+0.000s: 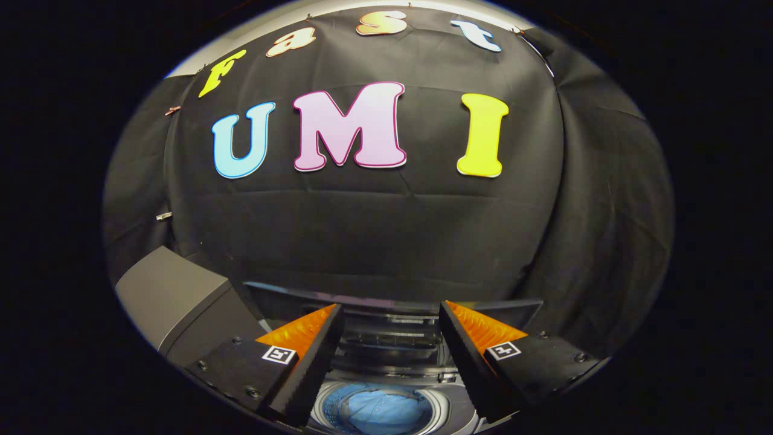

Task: Put the clothes into the washing machine and then close the washing machine lid.

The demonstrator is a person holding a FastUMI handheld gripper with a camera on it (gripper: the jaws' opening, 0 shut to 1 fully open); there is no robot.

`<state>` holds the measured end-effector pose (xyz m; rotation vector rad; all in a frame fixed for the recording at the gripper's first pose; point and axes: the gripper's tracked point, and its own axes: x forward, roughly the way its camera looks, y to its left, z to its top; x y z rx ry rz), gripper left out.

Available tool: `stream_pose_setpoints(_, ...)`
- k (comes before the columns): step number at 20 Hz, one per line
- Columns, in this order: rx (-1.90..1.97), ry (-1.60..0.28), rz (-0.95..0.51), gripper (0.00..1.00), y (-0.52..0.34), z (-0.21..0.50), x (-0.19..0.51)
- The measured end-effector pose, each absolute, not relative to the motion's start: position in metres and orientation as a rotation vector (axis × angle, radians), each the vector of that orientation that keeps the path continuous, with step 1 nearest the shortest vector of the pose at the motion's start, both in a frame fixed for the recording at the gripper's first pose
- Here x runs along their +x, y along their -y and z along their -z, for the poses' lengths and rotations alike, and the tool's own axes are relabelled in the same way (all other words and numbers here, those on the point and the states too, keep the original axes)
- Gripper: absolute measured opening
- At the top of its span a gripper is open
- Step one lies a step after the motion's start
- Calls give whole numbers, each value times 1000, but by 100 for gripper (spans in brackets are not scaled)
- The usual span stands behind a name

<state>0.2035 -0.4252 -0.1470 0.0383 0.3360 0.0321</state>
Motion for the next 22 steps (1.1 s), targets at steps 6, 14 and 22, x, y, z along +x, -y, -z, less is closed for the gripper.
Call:
stream_pose_setpoints(6, 84, -396, -5, 99, 432, 168, 246)
stream_pose_setpoints(14, 78, -380, 18, 99, 430, 170, 235)
stream_pose_setpoints(22, 70, -368, 62, 99, 430, 168, 197)
